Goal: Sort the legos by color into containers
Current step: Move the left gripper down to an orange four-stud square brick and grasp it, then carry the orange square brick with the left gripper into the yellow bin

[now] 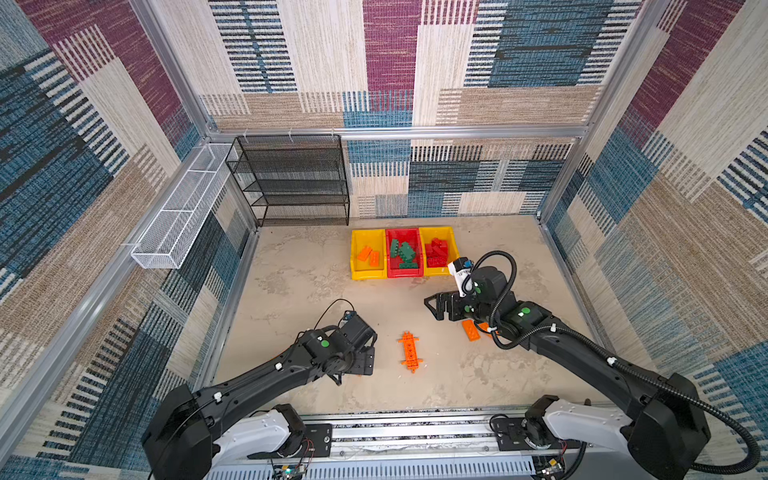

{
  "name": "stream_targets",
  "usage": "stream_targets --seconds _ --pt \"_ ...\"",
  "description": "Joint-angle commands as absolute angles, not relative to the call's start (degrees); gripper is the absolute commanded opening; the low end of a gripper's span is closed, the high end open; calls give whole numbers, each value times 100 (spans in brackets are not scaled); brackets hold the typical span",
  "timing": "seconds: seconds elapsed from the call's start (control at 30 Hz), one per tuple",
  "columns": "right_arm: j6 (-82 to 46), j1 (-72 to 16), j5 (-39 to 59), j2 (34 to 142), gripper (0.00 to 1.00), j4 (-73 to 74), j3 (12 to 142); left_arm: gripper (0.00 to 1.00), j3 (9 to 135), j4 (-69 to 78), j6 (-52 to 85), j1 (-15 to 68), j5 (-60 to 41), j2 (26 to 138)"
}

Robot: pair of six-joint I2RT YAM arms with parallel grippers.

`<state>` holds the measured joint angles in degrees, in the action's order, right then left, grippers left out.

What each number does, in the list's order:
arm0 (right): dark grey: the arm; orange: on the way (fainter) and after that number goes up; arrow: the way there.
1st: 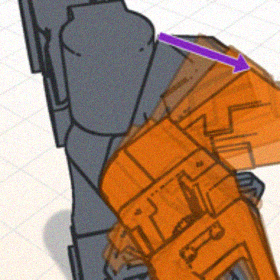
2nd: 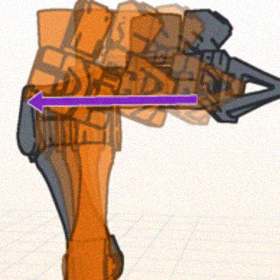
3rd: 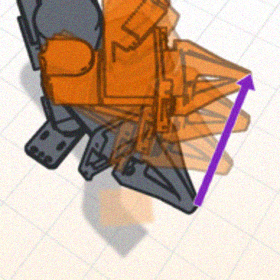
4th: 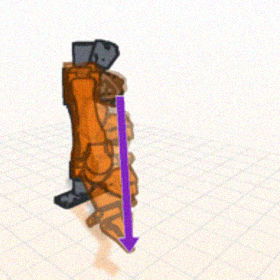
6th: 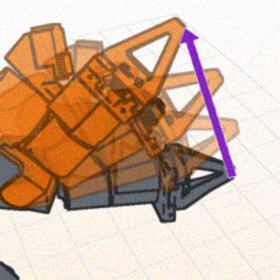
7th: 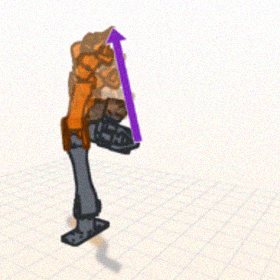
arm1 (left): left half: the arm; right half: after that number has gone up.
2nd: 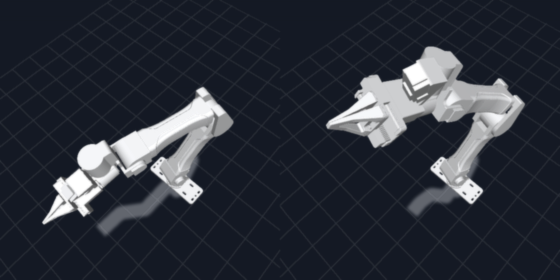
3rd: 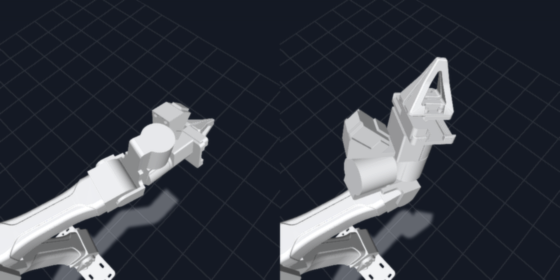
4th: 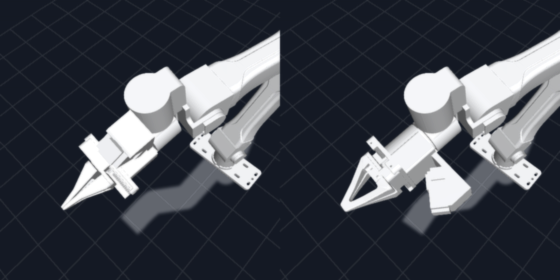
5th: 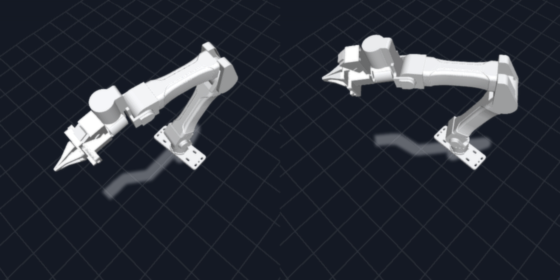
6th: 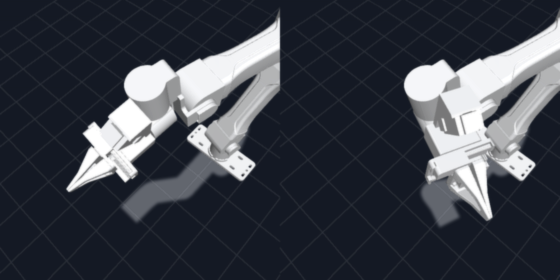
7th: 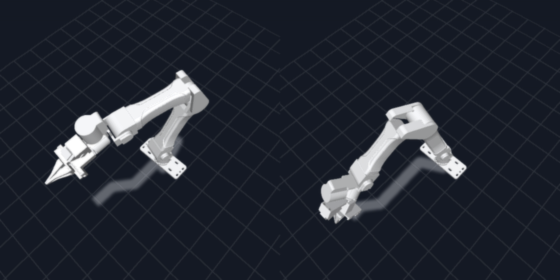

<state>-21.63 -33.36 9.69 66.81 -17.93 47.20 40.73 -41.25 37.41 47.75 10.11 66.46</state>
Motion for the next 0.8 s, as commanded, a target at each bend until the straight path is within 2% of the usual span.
stream_targets --seconds 0.0,0.23,0.4,0.57,0.77 --pt "-2241 -3335 830 6582 100 -1809 4664 95 4144 -4000 3368 4774 933 6906" --pt "-2189 -3340 790 6473 100 -1846 4615 92 3952 -3682 3297 4780 817 7253" --pt "-2162 -3340 811 6400 100 -1859 4571 79 3788 -3351 3304 4781 768 7453" --pt "-2148 -3340 782 6313 100 -1881 4511 73 3823 -3305 3331 4779 786 7755" --pt "-2154 -3340 716 6190 100 -1937 4473 59 3877 -3372 3487 4774 767 7969"
